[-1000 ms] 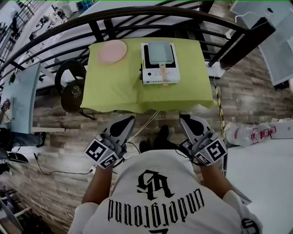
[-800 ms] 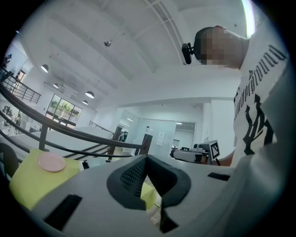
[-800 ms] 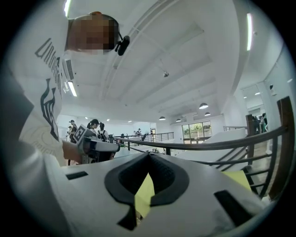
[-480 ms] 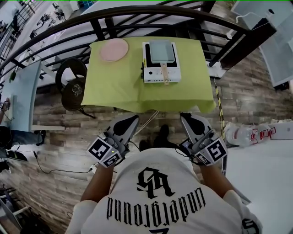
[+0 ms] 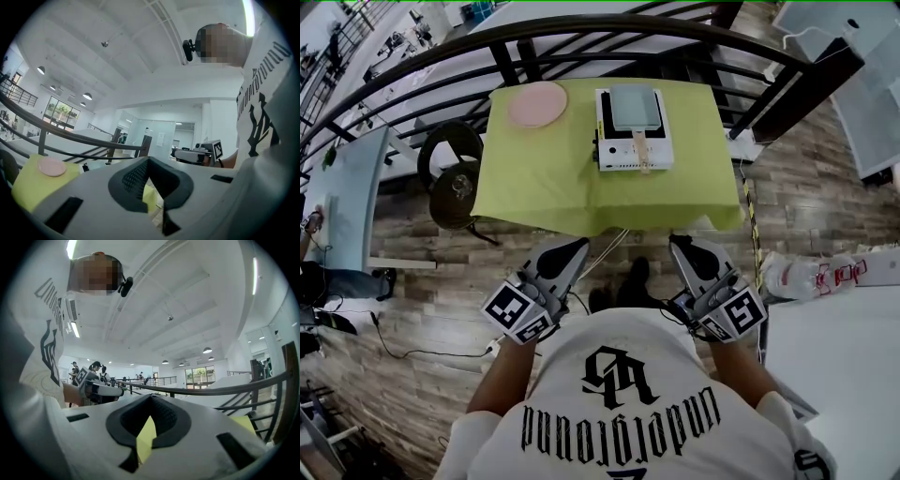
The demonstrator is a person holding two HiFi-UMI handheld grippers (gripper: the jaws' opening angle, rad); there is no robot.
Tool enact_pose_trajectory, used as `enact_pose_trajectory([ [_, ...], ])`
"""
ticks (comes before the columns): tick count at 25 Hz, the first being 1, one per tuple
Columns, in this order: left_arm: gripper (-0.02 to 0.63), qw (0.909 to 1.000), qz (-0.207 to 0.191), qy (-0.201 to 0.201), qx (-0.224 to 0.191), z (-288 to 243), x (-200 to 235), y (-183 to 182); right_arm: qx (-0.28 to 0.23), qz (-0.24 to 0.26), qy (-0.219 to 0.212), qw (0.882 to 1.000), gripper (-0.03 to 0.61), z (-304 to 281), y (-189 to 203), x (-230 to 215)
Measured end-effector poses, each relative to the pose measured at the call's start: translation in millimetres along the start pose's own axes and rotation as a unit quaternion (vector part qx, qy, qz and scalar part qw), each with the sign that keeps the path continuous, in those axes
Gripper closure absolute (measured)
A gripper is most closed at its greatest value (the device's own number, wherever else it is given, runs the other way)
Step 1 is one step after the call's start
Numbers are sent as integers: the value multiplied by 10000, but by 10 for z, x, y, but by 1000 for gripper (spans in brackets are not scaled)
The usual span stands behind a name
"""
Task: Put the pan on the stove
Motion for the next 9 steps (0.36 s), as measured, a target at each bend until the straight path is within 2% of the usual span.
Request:
enact_pose_trajectory([
  [9,612,10000,-1,54,-1,57,-92,-4,-21,28,91,10000,577,92,-48,63],
])
Point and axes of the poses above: the fingertips, and each gripper's own axes: z backward along the fingers, x to its left, y out of its underside, the point moved 1 cm from there along z, backward along the fingers, and after that the axes turned 9 degrees about -y, right-handed, at the moved point
